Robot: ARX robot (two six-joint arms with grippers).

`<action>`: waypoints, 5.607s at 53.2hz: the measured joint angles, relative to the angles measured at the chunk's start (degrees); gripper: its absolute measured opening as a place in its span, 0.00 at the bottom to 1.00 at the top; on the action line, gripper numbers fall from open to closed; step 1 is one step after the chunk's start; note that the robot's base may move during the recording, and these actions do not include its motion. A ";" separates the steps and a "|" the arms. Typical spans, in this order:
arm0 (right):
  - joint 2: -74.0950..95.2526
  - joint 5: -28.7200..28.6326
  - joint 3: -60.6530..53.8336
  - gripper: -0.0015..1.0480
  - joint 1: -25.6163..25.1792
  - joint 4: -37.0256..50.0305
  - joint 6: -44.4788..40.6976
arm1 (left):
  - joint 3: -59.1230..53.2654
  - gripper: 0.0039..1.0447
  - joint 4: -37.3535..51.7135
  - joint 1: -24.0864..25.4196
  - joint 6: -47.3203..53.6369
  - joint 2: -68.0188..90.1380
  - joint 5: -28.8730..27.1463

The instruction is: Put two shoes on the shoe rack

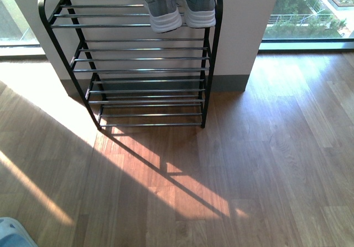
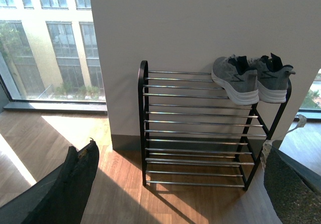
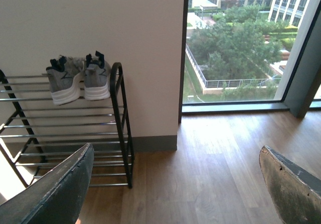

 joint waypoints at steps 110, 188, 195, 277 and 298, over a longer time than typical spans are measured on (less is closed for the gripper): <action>-0.02 -0.04 0.00 0.91 0.04 -0.02 0.00 | 0.00 0.91 0.00 0.07 0.04 0.00 -0.02; -0.09 -0.02 0.00 0.91 -0.02 -0.07 0.00 | 0.00 0.91 -0.02 0.04 0.04 0.00 -0.02; -0.09 0.00 0.00 0.91 -0.02 -0.07 0.00 | 0.00 0.91 -0.02 0.04 0.02 0.00 -0.02; 48.15 -23.34 2.82 0.91 2.49 36.63 -11.76 | 0.00 0.91 -0.02 0.04 0.04 0.00 -0.02; 114.01 -17.00 21.70 0.91 15.69 66.45 -19.26 | 0.00 0.91 -0.02 0.04 0.02 0.00 -0.02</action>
